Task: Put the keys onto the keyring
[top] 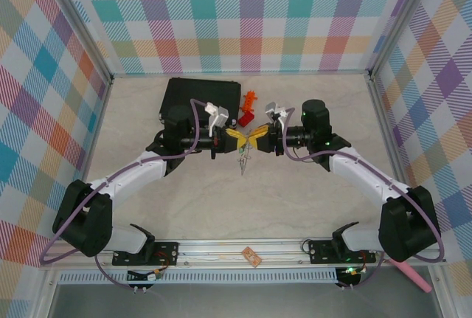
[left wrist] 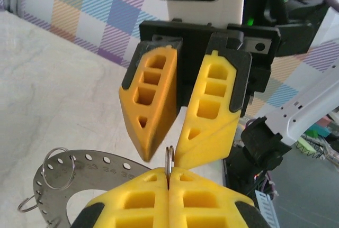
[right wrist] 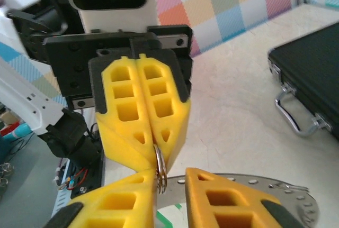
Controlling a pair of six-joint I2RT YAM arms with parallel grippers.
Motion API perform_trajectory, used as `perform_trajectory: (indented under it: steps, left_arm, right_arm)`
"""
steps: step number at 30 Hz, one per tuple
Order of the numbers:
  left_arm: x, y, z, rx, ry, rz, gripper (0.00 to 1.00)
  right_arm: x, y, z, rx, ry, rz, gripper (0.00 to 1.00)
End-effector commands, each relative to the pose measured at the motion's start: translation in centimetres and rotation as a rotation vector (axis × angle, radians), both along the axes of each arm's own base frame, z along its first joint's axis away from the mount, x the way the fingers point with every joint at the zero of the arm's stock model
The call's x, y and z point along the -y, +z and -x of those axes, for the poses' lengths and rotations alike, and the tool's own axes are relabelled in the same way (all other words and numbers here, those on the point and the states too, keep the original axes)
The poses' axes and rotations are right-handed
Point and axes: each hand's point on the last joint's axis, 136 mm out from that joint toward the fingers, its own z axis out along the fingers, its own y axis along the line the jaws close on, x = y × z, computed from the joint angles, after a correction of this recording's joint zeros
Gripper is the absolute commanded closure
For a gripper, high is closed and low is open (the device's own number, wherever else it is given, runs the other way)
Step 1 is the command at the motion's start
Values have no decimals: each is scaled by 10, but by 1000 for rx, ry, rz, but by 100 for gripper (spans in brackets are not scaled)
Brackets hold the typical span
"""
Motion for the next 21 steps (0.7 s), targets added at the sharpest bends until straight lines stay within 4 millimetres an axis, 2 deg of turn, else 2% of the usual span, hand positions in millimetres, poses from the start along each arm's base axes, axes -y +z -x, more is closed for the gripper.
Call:
perform_trajectory:
  steps: [1, 7, 12, 21]
  left_arm:
    - [-1, 12, 4, 91, -8, -42, 100]
    - [-4, 3, 4, 105, -10, -98, 100]
    - [-5, -3, 6, 104, -19, -137, 100]
    - [-5, -3, 10, 101, -40, -136, 100]
  right_arm:
    - [6, 12, 2, 75, -30, 55, 76]
    - [10, 8, 1, 90, -35, 117, 74]
    - [3, 4, 3, 79, 7, 155, 72]
    - [-11, -2, 9, 50, 93, 191, 74]
